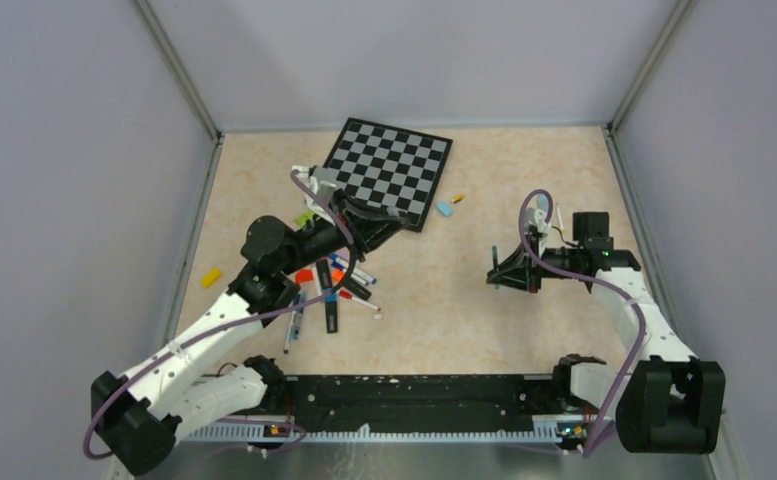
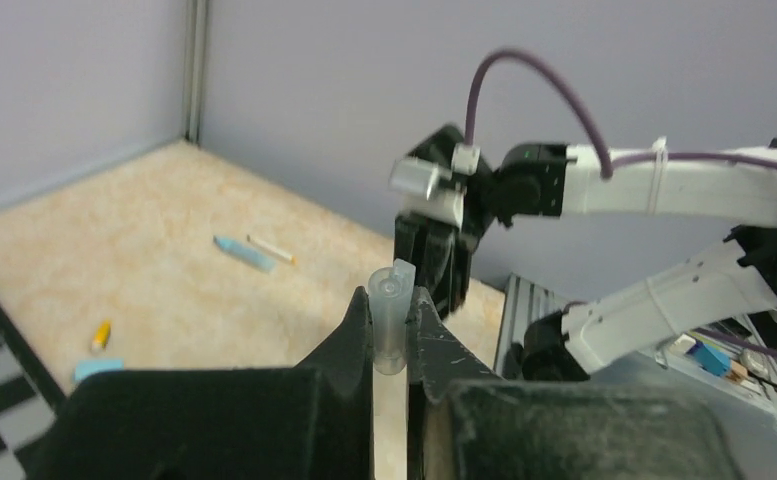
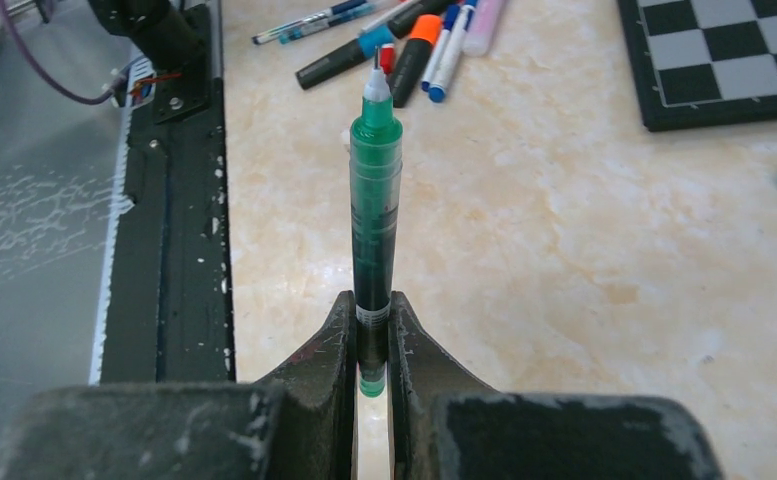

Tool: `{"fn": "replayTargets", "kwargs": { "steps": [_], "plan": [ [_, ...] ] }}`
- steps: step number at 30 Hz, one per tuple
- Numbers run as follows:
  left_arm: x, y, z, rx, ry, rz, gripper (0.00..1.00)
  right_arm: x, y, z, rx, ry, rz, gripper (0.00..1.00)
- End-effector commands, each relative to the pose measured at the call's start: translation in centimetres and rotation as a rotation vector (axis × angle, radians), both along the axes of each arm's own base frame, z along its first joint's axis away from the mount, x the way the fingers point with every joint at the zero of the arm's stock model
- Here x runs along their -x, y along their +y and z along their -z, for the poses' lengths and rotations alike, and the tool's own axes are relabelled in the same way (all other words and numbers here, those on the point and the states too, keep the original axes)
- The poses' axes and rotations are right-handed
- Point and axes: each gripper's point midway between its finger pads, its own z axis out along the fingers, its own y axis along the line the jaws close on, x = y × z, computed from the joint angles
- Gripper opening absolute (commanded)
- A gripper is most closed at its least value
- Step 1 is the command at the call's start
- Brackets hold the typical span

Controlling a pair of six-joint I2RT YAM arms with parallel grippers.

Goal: Open the pen caps
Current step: Place the pen cap at the center of the board.

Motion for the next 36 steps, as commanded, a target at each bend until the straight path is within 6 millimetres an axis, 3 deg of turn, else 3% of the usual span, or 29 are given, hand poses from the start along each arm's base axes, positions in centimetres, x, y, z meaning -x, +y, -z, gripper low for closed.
{"fn": "replayTargets", "kwargs": {
  "steps": [1, 6, 15, 27, 36],
  "plan": [
    [0.9, 1.7, 5.9, -0.072, 0.201, -0.055, 0.0, -2.1, -1.4, -1.5, 0.015, -0.08, 0.072, 0.0],
    [2.0, 2.6, 9.3, -0.104, 0.271, -0.064, 0.0, -2.7, -2.2, -0.7, 0.034, -0.056, 0.11, 0.0],
    [1.5, 2.6, 12.0, -0.181, 0.278, -0.086, 0.0, -3.9, -3.7, 0.6, 0.068, -0.021, 0.175, 0.0],
    [0.2, 0.8, 13.3, -0.248, 0.304, -0.095, 0.0, -6.2, -6.0, 2.2, 0.093, 0.058, 0.312, 0.0],
    [0.7, -0.3, 13.7, -0.296, 0.327, -0.073, 0.0, -7.9, -6.7, 2.7, 0.075, 0.108, 0.379, 0.0]
  ]
}}
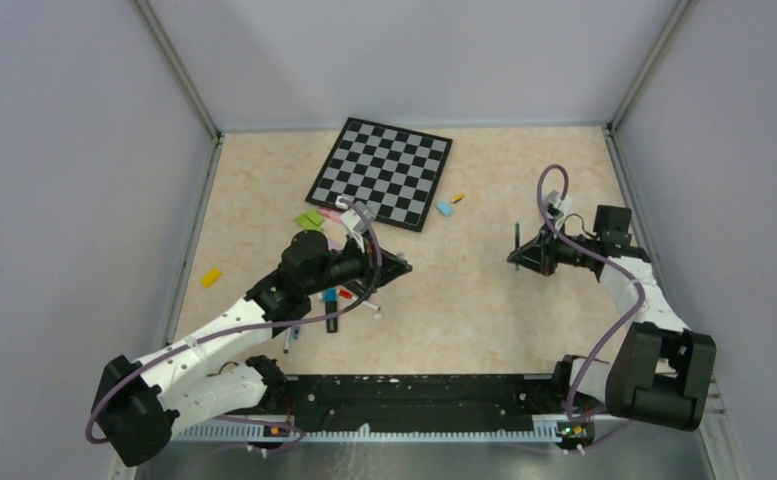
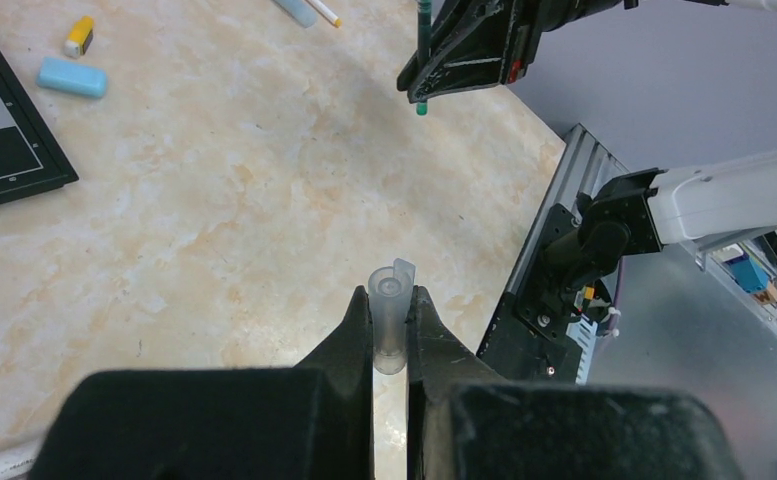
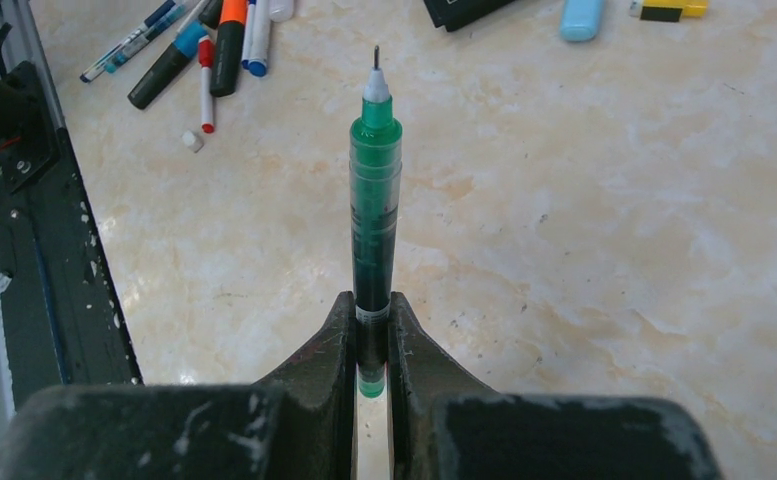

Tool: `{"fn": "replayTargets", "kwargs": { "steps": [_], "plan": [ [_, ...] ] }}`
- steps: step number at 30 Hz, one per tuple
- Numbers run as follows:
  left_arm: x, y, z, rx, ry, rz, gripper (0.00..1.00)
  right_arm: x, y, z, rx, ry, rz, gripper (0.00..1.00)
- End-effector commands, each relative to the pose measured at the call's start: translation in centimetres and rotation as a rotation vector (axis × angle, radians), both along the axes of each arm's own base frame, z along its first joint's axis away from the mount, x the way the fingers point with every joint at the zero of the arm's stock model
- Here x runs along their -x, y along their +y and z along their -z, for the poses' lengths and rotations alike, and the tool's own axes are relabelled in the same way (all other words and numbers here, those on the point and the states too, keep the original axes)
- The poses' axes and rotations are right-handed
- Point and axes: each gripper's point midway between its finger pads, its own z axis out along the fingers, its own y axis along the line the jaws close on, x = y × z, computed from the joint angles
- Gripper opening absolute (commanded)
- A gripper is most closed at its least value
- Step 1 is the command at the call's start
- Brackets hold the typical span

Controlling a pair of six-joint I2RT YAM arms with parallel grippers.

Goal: Open the pen caps
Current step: Place the pen cap at the center of the board.

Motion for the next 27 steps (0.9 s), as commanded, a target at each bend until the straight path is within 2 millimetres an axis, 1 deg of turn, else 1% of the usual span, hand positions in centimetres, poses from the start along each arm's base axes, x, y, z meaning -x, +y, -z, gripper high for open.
{"fn": "replayTargets", "kwargs": {
  "steps": [1, 6, 9, 14, 21, 27],
  "plan": [
    [-0.2, -0.3, -2.5, 0.021, -0.05, -0.013, 0.0, -1.6, -0.5, -0.3, -0.011, -0.01, 0.035, 0.0],
    [-0.2, -0.2, -3.1, 0.036, -0.046, -0.037, 0.0, -1.7, -0.4, -1.1, -0.022, -0.022, 0.042, 0.0],
    [-0.6, -0.3, -3.6, 0.017, -0.037, -0.049, 0.0, -1.5, -0.3, -1.5, -0.026, -0.03, 0.043, 0.0],
    [-0.8, -0.9, -4.5, 0.006, -0.039, -0.053, 0.0, -1.8, -0.5, -1.8, -0.022, -0.029, 0.059, 0.0],
    [-0.1, -1.2, -2.8, -0.012, -0.027, -0.044, 0.0, -1.7, -0.3, -2.4, -0.033, -0.041, 0.051, 0.0],
    [0.3, -1.3, -3.1, -0.002, -0.035, -0.039, 0.0, -1.7, -0.3, -2.3, -0.035, -0.039, 0.049, 0.0]
  ]
}}
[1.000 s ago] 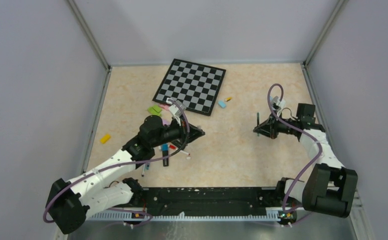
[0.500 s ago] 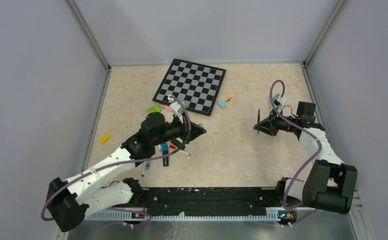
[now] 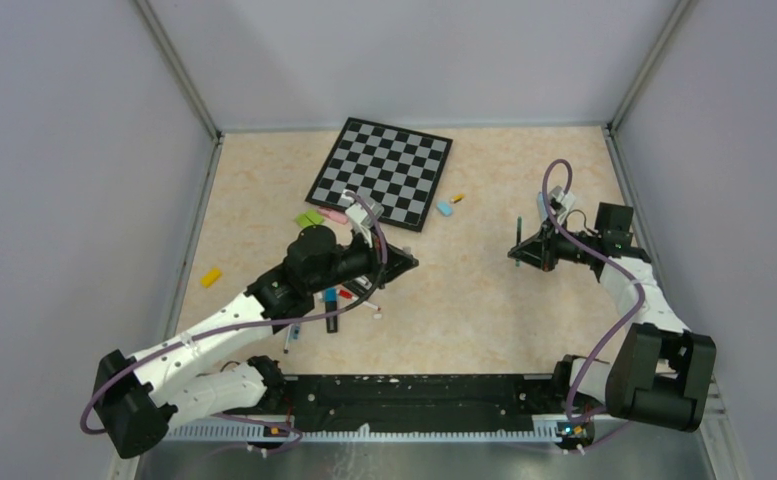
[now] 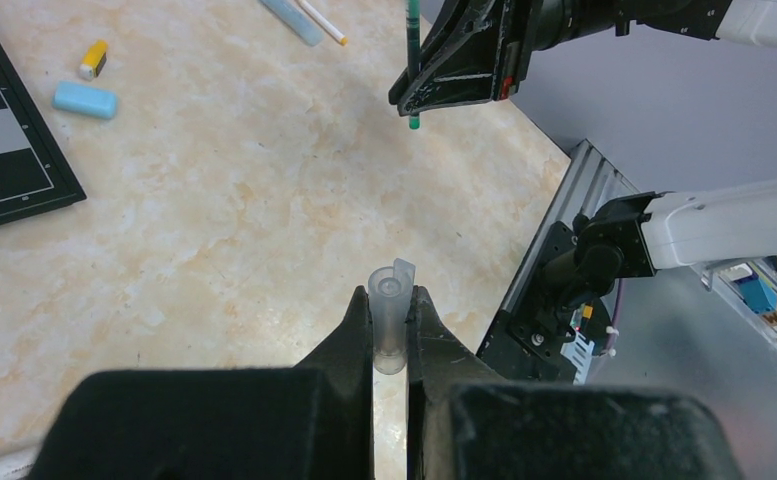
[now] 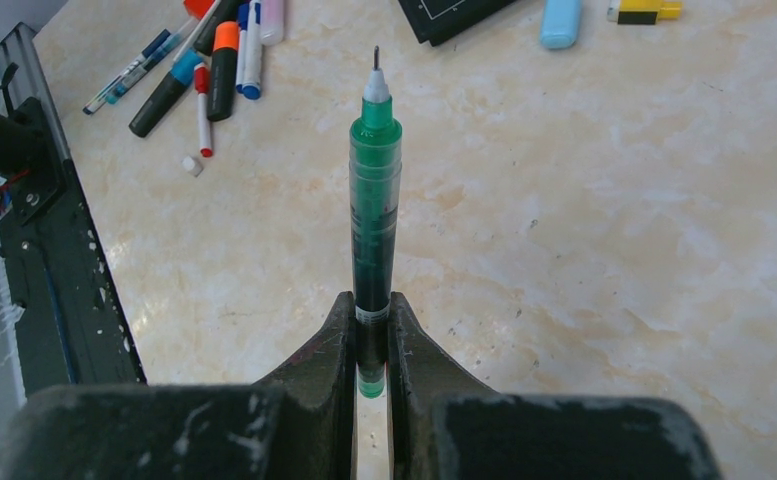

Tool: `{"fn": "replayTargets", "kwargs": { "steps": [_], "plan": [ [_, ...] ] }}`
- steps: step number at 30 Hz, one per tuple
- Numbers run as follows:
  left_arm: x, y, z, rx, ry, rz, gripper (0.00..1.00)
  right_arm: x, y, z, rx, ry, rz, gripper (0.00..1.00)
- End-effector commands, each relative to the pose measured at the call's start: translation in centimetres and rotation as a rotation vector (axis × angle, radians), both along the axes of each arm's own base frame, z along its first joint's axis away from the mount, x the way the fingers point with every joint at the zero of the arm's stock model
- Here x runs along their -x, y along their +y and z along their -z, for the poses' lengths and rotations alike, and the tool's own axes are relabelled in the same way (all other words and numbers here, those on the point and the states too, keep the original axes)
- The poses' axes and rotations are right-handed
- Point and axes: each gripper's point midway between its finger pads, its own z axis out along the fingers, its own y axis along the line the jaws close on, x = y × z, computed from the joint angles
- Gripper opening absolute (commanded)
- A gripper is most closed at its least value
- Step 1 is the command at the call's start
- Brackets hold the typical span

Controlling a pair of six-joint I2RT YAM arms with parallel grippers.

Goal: Open the pen caps
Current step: Place the pen cap at the center of the board.

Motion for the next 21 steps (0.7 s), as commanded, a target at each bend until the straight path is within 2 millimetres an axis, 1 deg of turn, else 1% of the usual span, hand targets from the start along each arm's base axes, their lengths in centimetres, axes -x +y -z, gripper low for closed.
{"fn": "replayTargets", "kwargs": {
  "steps": [1, 7, 12, 15, 18, 20, 21],
  "plan": [
    [0.1, -0.1, -0.8, 0.021, -0.03, -0.002, 0.0, -0.7, -0.2, -1.8, -0.003, -0.076, -0.005, 0.0],
    [0.3, -0.6, -0.7, 0.022, -0.038, 0.022, 0.0, -0.9, -0.4, -2.0, 0.011, -0.078, 0.004, 0.0],
    [-0.1, -0.2, 0.0, 0.045, -0.058, -0.014, 0.0, -1.0, -0.8, -2.1, 0.054, -0.092, 0.023, 0.0],
    [-1.0, 0.1, 0.3, 0.03, -0.069, -0.062, 0.0, -1.4, -1.5, -1.9, 0.098, -0.095, 0.053, 0.0],
    [-2.4, 0.0, 0.7, 0.011, -0.069, -0.116, 0.0, -1.7, -2.1, -1.5, 0.143, -0.094, 0.08, 0.0],
    [-3.5, -0.4, 1.3, 0.005, -0.047, -0.154, 0.0, -2.0, -2.5, -1.4, 0.158, -0.089, 0.1, 0.0],
    [-4.2, -0.8, 2.3, -0.014, -0.014, -0.177, 0.0, -2.2, -2.7, -1.3, 0.165, -0.086, 0.112, 0.0]
  ]
}}
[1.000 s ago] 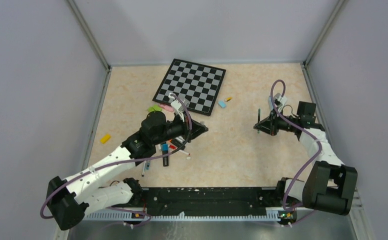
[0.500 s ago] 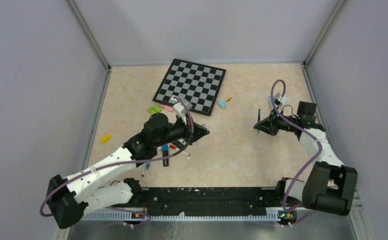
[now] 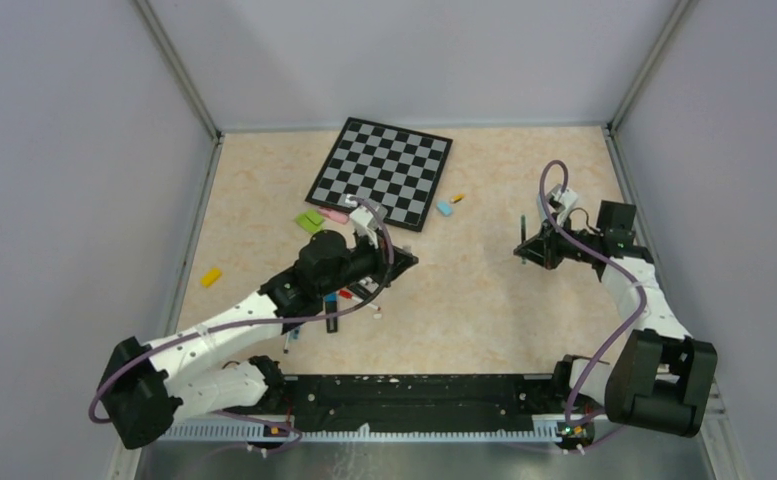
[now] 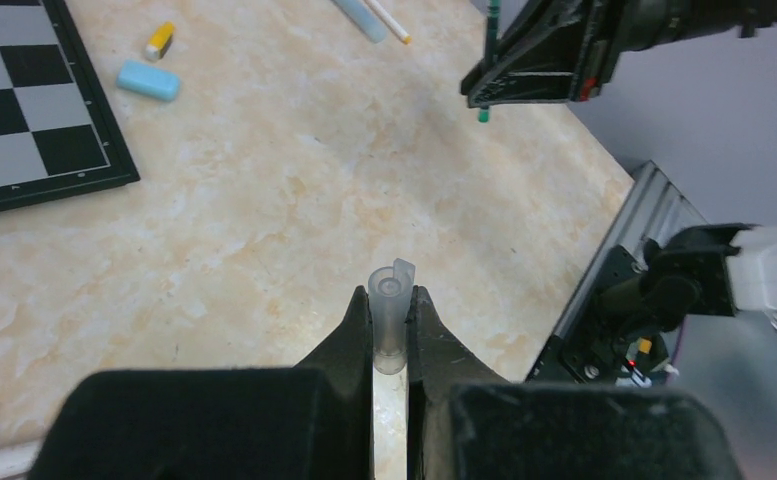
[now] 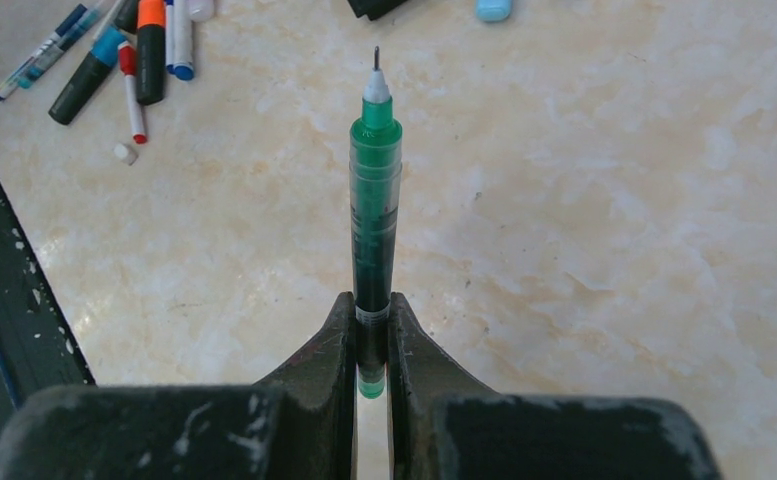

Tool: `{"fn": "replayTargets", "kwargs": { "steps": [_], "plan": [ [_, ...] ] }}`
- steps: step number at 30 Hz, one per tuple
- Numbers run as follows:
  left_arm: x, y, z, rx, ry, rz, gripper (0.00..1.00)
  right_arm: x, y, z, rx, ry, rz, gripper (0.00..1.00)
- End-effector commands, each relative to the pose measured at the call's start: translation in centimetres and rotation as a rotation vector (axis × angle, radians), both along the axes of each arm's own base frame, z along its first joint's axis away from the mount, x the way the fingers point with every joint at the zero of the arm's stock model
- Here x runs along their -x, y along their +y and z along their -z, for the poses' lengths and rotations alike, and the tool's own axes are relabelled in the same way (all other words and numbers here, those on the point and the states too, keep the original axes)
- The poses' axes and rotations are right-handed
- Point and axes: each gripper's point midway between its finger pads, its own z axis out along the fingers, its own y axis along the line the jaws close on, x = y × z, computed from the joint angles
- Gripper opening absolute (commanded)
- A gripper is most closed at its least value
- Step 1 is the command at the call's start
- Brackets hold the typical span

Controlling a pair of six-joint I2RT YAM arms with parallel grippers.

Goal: Open the pen caps
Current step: Place the pen cap at the center of the board.

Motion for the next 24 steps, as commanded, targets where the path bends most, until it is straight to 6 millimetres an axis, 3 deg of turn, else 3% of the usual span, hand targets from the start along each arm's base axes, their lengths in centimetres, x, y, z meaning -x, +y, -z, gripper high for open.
{"fn": "replayTargets", "kwargs": {
  "steps": [1, 6, 7, 11, 16, 20, 21, 24],
  "plan": [
    [-3.3, -1.4, 0.1, 0.001, 0.008, -0.105, 0.0, -1.6, -1.6, -1.6, 0.08, -0.068, 0.063, 0.0],
    [-7.7, -4.5, 3.4, -0.111, 0.095, -0.207, 0.0, -3.1, -3.8, -1.2, 0.126, -0.046, 0.201, 0.0],
    [-8.7, -5.5, 2.9, -0.123, 0.09, -0.222, 0.0, -3.4, -4.3, -1.1, 0.133, -0.04, 0.233, 0.0],
    [-12.3, -8.5, 4.6, -0.219, 0.067, -0.246, 0.0, -4.2, -7.0, -1.2, 0.15, -0.021, 0.375, 0.0],
    [-16.8, -12.1, 7.9, -0.343, 0.044, -0.254, 0.0, -4.5, -10.2, -1.5, 0.151, -0.007, 0.511, 0.0],
    [-19.6, -15.1, 10.8, -0.392, 0.029, -0.231, 0.02, -4.6, -11.5, -1.4, 0.154, -0.002, 0.566, 0.0],
    [-20.2, -15.7, 12.5, -0.419, 0.042, -0.225, 0.04, -4.6, -11.7, -1.3, 0.154, 0.001, 0.573, 0.0],
    [-22.2, -17.6, 13.4, -0.421, 0.044, -0.214, 0.04, -4.6, -12.1, -1.2, 0.153, 0.008, 0.585, 0.0]
  ]
}}
